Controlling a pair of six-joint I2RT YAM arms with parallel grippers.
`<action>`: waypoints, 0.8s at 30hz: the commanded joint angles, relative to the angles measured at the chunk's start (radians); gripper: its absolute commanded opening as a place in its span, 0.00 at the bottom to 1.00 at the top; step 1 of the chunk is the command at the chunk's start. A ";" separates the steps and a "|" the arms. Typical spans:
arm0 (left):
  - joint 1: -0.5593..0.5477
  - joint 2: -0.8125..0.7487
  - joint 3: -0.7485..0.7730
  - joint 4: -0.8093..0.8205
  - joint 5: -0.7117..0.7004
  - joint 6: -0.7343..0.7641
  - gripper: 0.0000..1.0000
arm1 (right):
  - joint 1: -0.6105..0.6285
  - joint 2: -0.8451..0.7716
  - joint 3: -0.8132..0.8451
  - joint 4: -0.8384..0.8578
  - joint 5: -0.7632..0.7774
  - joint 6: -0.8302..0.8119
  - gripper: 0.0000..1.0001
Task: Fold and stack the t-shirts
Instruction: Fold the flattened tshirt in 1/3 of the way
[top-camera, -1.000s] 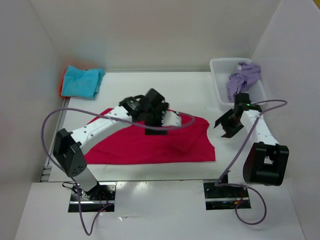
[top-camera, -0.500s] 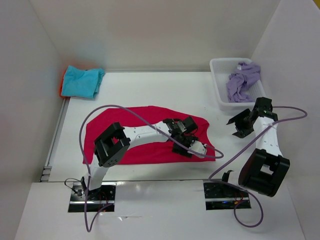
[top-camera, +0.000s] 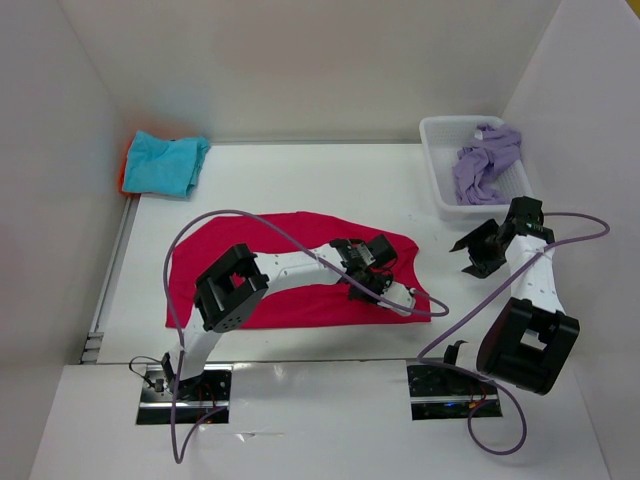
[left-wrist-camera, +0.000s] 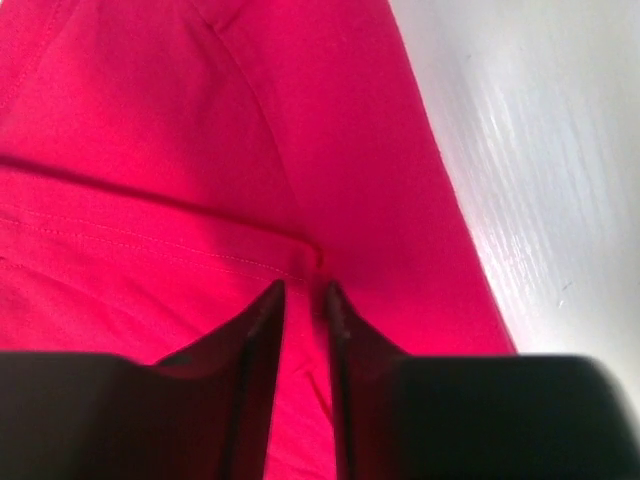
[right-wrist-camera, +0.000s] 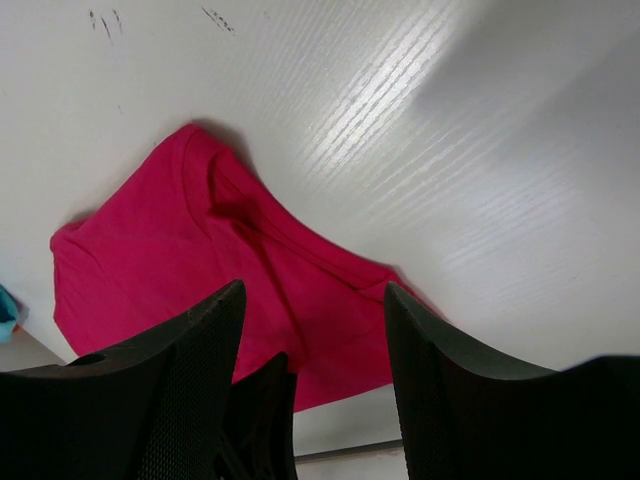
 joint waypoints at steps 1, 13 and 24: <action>-0.003 0.009 0.005 0.032 0.017 0.001 0.27 | 0.001 -0.009 0.006 0.030 -0.021 -0.027 0.63; 0.069 -0.034 -0.022 0.133 -0.118 -0.252 0.01 | 0.001 -0.018 0.006 0.030 -0.021 -0.027 0.63; 0.241 -0.083 -0.121 0.233 -0.161 -0.562 0.01 | 0.001 -0.018 0.006 0.030 -0.021 -0.027 0.63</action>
